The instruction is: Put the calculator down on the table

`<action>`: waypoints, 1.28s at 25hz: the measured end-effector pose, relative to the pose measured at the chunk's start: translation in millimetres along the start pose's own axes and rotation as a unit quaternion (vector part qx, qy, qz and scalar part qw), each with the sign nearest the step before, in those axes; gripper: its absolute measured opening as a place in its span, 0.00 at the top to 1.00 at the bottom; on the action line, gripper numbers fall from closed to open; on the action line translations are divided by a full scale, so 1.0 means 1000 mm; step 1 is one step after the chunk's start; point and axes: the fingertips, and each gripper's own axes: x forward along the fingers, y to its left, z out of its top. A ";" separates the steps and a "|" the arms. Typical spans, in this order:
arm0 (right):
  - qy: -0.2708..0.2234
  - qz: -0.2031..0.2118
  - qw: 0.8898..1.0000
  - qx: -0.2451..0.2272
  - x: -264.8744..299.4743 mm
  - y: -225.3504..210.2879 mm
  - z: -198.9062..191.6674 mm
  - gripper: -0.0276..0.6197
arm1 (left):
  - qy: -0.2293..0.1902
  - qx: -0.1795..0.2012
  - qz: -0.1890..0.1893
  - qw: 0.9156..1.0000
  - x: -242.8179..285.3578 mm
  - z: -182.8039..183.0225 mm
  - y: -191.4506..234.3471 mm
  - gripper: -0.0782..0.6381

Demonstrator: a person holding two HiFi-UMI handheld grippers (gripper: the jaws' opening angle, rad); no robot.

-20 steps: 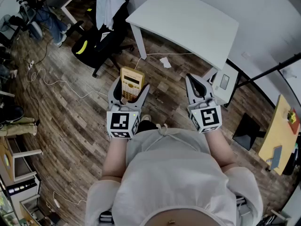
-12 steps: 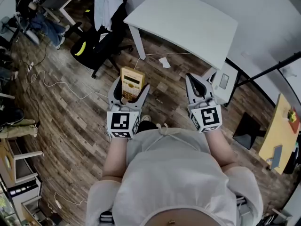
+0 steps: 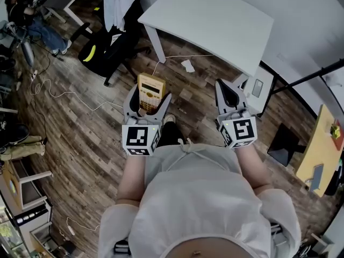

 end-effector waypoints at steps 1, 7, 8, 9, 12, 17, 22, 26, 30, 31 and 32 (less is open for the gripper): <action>0.002 0.000 1.000 0.000 0.005 -0.001 -0.001 0.95 | 0.001 -0.001 -0.001 1.000 0.005 0.000 0.003 0.33; 0.020 -0.006 1.000 -0.004 0.047 -0.010 -0.014 0.95 | 0.007 -0.011 -0.015 1.000 0.048 -0.008 0.032 0.33; 0.022 -0.008 1.000 -0.005 0.058 -0.012 -0.017 0.95 | 0.007 -0.011 -0.018 1.000 0.058 -0.010 0.039 0.33; 0.024 -0.011 1.000 -0.006 0.070 -0.015 -0.019 0.95 | 0.007 -0.011 -0.021 1.000 0.070 -0.011 0.045 0.33; 0.029 -0.023 0.999 -0.009 0.110 -0.029 -0.022 0.95 | 0.008 -0.014 -0.039 0.999 0.112 -0.011 0.067 0.33; 0.042 -0.054 0.998 -0.008 0.192 -0.056 -0.019 0.95 | 0.011 -0.017 -0.074 0.997 0.193 0.000 0.116 0.33; 0.048 -0.087 0.995 0.000 0.278 -0.085 -0.014 0.95 | 0.017 -0.013 -0.113 0.993 0.279 0.015 0.167 0.33; 0.055 -0.114 0.992 0.003 0.330 -0.108 -0.016 0.95 | 0.024 -0.007 -0.141 0.990 0.341 0.022 0.196 0.33; 0.065 -0.138 0.988 0.006 0.359 -0.133 -0.022 0.95 | 0.035 -0.002 -0.170 0.985 0.390 0.022 0.203 0.33; 0.068 -0.143 0.987 0.007 0.364 -0.140 -0.025 0.95 | 0.038 -0.001 -0.177 0.983 0.401 0.020 0.202 0.33; 0.071 -0.148 0.986 0.008 0.368 -0.147 -0.028 0.95 | 0.041 -0.001 -0.183 0.982 0.411 0.018 0.201 0.33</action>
